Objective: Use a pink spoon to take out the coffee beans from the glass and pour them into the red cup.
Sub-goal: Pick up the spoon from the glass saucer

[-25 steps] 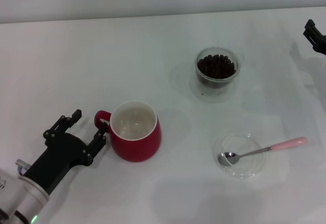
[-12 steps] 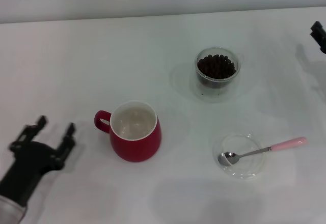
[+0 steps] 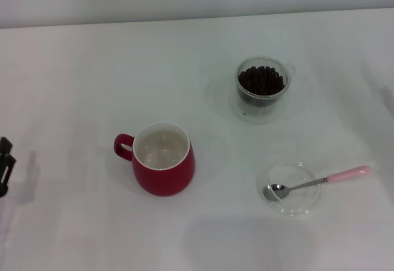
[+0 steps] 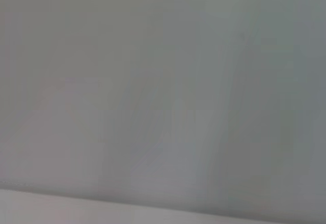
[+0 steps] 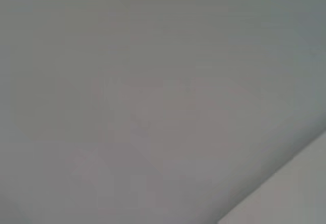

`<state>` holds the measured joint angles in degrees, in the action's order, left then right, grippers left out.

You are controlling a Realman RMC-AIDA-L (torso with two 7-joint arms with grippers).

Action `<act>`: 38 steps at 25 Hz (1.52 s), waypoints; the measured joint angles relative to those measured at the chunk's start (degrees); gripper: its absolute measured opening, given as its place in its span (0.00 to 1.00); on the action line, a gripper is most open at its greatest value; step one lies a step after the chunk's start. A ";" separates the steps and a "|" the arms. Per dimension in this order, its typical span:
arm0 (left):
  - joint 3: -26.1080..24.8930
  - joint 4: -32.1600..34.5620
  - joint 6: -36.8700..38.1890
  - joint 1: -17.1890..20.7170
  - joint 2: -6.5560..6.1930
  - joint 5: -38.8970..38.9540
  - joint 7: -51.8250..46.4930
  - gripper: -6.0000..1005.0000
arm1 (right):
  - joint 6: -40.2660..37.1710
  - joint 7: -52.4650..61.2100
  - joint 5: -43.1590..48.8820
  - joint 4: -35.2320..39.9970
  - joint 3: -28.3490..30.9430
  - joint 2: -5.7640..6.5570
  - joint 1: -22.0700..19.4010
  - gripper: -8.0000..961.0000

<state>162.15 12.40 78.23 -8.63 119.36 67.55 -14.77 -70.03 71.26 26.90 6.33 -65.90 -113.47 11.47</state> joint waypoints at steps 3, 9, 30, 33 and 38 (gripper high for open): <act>0.01 -0.63 0.41 -0.84 0.00 1.82 0.00 0.66 | -3.69 4.47 0.04 -0.30 -1.94 0.07 -3.67 0.91; 0.01 -0.70 0.63 -1.85 -0.10 2.70 0.17 0.66 | -12.00 9.76 1.60 -2.78 -4.46 -0.11 -9.29 0.91; 0.01 -0.81 0.97 -3.37 -0.09 2.69 0.18 0.66 | -15.92 8.62 10.82 -6.55 -14.63 -1.50 -7.43 0.91; 0.00 -0.80 0.97 -3.40 -0.09 2.68 0.24 0.66 | -15.15 8.66 10.88 -6.40 -15.16 -1.54 -6.98 0.90; 0.01 -0.81 0.97 -3.41 -0.09 2.68 0.03 0.66 | -13.71 9.13 11.64 -6.57 -16.04 -1.54 -5.94 0.86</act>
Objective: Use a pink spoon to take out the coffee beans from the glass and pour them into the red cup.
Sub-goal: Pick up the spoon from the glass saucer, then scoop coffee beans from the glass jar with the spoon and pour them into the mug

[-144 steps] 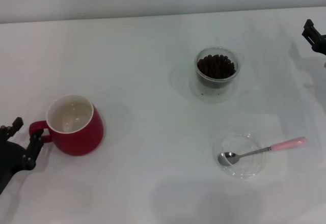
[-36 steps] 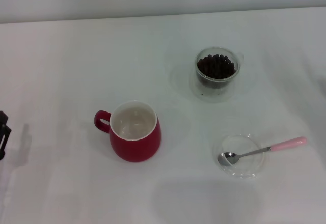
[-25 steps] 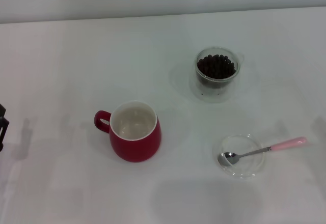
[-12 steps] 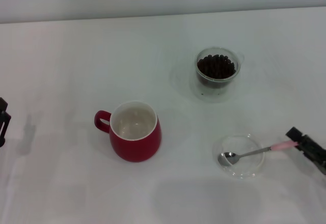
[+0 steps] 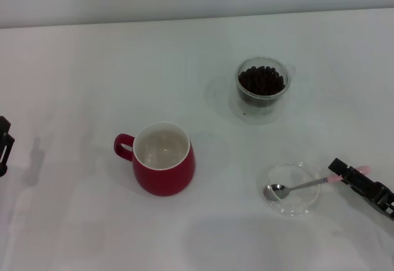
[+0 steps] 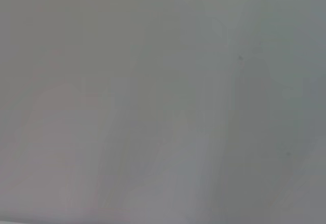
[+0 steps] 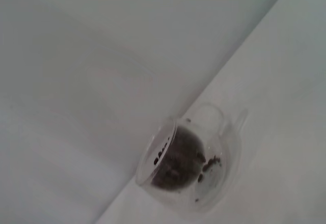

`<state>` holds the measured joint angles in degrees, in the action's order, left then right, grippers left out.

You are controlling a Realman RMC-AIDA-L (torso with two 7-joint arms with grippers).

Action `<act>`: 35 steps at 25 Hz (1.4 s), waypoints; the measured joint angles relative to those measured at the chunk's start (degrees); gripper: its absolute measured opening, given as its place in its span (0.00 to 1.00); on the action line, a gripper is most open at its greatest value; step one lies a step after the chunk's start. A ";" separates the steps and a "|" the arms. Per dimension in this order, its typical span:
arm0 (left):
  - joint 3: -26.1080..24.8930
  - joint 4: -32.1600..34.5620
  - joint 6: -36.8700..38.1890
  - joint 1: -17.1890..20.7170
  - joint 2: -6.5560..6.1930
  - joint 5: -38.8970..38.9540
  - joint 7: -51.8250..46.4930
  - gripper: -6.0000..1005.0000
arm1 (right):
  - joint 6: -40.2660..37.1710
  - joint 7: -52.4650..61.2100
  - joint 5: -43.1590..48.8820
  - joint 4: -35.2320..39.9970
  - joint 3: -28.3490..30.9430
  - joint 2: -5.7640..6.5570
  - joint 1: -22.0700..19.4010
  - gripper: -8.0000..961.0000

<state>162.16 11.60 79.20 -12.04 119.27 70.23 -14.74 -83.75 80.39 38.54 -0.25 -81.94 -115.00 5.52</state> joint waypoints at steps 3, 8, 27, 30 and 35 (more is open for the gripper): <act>0.00 0.00 0.00 0.00 0.00 -0.08 -0.03 0.66 | 0.39 0.74 0.06 -0.21 -0.48 0.09 0.45 0.74; 0.00 0.00 0.00 0.00 -0.01 -0.21 -0.03 0.66 | 0.45 1.32 0.06 -0.04 -0.48 0.12 0.46 0.61; 0.00 0.00 -0.01 0.36 0.00 -0.02 -0.03 0.66 | -4.78 5.09 -0.93 0.33 0.17 2.04 1.77 0.16; 0.00 0.00 0.25 0.49 0.00 0.00 -0.03 0.66 | -5.43 5.20 -2.13 1.47 1.27 2.44 2.72 0.16; 0.00 0.00 0.53 0.48 0.00 0.00 -0.02 0.66 | -5.97 3.93 -2.96 8.35 4.17 2.67 4.68 0.16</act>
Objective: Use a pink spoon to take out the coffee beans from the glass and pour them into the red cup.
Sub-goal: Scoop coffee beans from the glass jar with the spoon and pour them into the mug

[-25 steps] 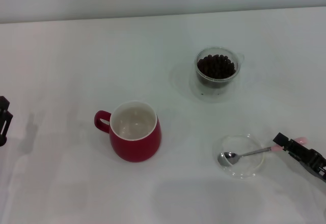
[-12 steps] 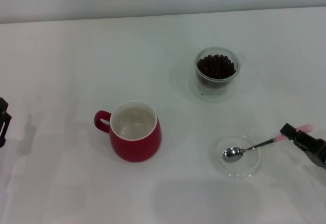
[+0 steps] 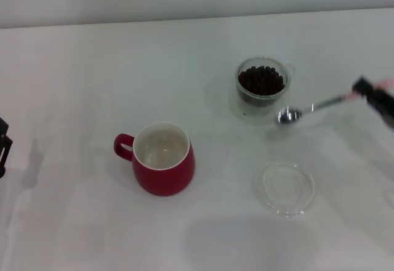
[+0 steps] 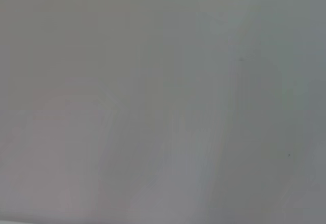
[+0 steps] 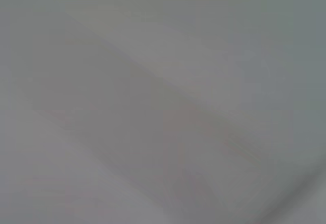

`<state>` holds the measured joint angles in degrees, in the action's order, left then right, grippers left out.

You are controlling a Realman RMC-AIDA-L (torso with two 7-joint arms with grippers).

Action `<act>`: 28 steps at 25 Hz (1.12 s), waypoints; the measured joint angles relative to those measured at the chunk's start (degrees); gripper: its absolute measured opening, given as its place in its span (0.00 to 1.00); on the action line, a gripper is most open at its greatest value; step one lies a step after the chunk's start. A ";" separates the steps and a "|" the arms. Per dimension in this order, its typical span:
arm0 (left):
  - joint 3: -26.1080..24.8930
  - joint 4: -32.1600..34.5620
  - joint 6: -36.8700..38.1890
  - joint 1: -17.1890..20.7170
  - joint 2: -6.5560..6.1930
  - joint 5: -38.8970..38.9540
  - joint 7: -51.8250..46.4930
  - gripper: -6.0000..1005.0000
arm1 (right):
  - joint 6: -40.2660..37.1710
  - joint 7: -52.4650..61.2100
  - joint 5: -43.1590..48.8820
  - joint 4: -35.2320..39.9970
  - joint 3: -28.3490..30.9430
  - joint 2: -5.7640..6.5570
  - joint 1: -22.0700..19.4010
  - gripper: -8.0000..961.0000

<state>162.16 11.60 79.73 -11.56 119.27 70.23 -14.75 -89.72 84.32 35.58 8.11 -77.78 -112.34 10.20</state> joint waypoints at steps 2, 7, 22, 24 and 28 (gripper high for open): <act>0.00 0.00 0.01 -0.01 0.00 0.00 0.14 0.66 | 0.46 -2.25 0.03 3.25 1.57 -0.06 1.51 0.16; 0.24 0.00 0.07 -0.14 0.00 -0.24 0.34 0.66 | 4.92 -9.51 0.99 5.91 3.73 0.60 8.45 0.16; 0.17 0.00 0.08 0.13 0.00 -0.35 0.03 0.66 | 16.39 -26.92 7.18 11.77 3.57 1.29 10.59 0.16; 0.17 0.00 0.08 0.13 0.00 -0.35 0.02 0.66 | 16.45 -26.96 7.83 11.81 3.54 1.39 9.94 0.16; 0.24 0.00 0.08 0.13 0.00 -0.37 0.00 0.66 | 17.25 -27.03 10.49 11.73 3.74 1.10 9.32 0.16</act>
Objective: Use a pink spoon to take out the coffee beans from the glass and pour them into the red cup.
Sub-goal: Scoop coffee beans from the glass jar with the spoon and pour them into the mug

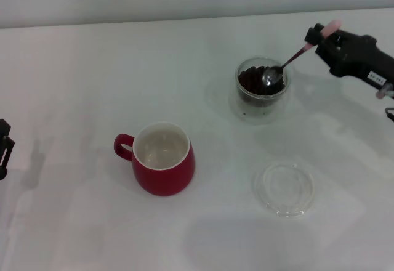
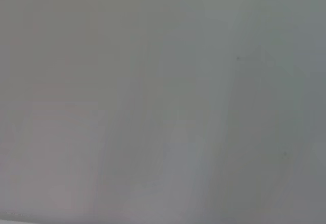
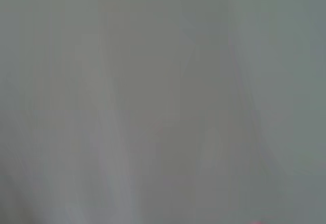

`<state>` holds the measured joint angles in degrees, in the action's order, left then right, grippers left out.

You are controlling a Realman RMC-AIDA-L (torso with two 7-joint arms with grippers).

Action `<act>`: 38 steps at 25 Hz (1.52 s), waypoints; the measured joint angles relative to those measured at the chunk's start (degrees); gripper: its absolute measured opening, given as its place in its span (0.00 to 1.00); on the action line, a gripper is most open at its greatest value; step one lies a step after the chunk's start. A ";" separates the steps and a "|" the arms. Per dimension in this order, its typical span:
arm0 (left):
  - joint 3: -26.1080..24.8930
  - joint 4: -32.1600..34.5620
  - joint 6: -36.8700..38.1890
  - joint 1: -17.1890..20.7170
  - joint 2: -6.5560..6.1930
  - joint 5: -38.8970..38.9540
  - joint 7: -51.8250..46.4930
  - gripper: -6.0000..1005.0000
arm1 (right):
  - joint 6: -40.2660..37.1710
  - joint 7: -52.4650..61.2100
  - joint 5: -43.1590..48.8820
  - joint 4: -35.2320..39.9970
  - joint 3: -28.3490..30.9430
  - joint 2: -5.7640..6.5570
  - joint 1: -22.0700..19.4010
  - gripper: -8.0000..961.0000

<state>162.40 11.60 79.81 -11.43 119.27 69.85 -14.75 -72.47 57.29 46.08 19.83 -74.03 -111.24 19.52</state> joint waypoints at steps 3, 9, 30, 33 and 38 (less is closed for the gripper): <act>0.02 0.00 -0.01 -0.05 0.00 0.00 -0.01 0.66 | 0.66 -0.03 0.93 -0.13 -0.04 -0.65 -0.04 0.16; 0.03 0.00 -0.01 -0.02 0.05 0.03 -0.01 0.66 | 3.53 0.80 2.32 0.03 -0.37 -2.18 0.46 0.16; -0.03 0.06 -0.01 0.01 0.09 0.01 -0.01 0.65 | 11.28 27.77 3.23 0.20 0.03 -1.72 1.92 0.16; -0.04 0.12 -0.01 0.01 0.09 0.01 -0.01 0.65 | 11.82 30.71 3.24 0.20 -0.13 -1.53 2.07 0.16; -0.15 0.15 0.00 0.00 0.09 0.02 -0.01 0.65 | 12.95 34.32 3.24 0.18 -0.01 -1.26 2.11 0.16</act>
<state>162.25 11.76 79.81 -11.42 119.36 69.87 -14.77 -59.52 91.60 49.32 20.02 -74.05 -112.50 21.63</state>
